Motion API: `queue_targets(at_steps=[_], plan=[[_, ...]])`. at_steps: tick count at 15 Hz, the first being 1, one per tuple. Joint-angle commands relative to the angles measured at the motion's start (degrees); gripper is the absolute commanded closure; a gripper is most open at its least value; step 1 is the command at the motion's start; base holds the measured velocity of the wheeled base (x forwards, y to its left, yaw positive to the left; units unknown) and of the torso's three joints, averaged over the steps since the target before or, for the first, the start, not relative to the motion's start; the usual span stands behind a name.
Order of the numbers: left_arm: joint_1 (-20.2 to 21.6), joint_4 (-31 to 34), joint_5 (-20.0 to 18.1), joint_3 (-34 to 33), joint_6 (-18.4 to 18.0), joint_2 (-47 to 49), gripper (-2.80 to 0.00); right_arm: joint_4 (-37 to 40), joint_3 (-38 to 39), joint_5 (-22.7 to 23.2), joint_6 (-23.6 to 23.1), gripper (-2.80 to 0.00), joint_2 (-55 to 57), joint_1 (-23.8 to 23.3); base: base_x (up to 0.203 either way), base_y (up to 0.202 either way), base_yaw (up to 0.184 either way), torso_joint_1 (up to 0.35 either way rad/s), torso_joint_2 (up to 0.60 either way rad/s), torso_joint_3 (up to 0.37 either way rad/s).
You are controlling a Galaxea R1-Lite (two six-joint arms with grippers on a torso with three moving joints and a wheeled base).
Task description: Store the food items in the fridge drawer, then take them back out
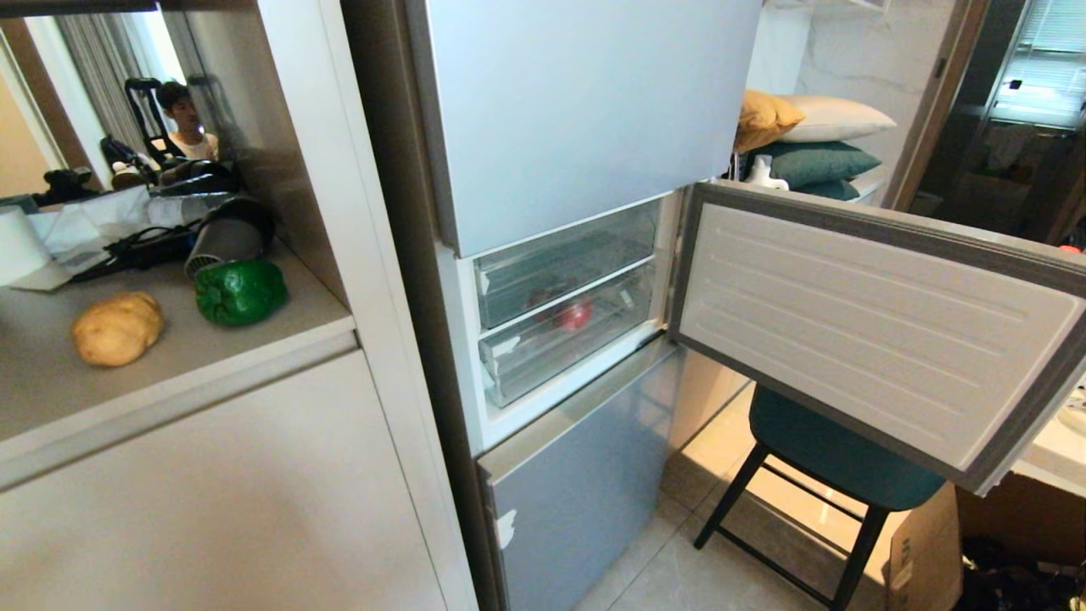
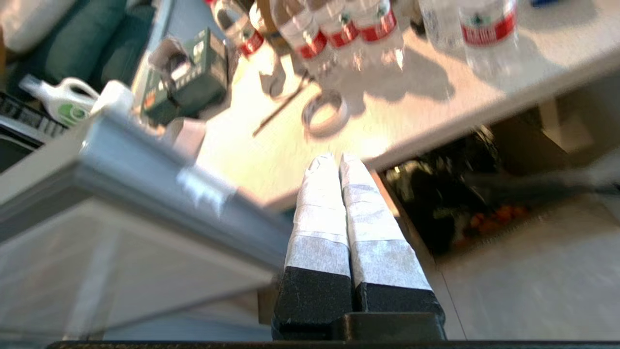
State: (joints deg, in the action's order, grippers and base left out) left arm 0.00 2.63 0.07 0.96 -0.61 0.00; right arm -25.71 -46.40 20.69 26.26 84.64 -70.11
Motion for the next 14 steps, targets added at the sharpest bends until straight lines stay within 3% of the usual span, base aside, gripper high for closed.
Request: queue_targets(at_steps=[1,5,10,14], plan=[[0.0,0.0,0.0,0.0,0.0,0.0,0.00,-6.1,-1.7,2.6,0.2,0.00,11.2,-2.1,0.000,0.000,0.000,0.000,0.00,0.000],[0.0,0.0,0.0,0.0,0.0,0.1,0.00,-11.9,-7.5,16.9,0.4,0.00,22.3,-3.1,0.000,0.000,0.000,0.000,0.00,0.000],[0.0,0.0,0.0,0.0,0.0,0.1,0.00,-12.1,-7.0,17.1,-0.1,0.00,22.4,-0.2,0.000,0.000,0.000,0.000,0.00,0.000],[0.0,0.0,0.0,0.0,0.0,0.1,0.00,-12.0,-3.5,15.1,0.1,0.00,20.2,8.8,0.000,0.000,0.000,0.000,0.00,0.000]])
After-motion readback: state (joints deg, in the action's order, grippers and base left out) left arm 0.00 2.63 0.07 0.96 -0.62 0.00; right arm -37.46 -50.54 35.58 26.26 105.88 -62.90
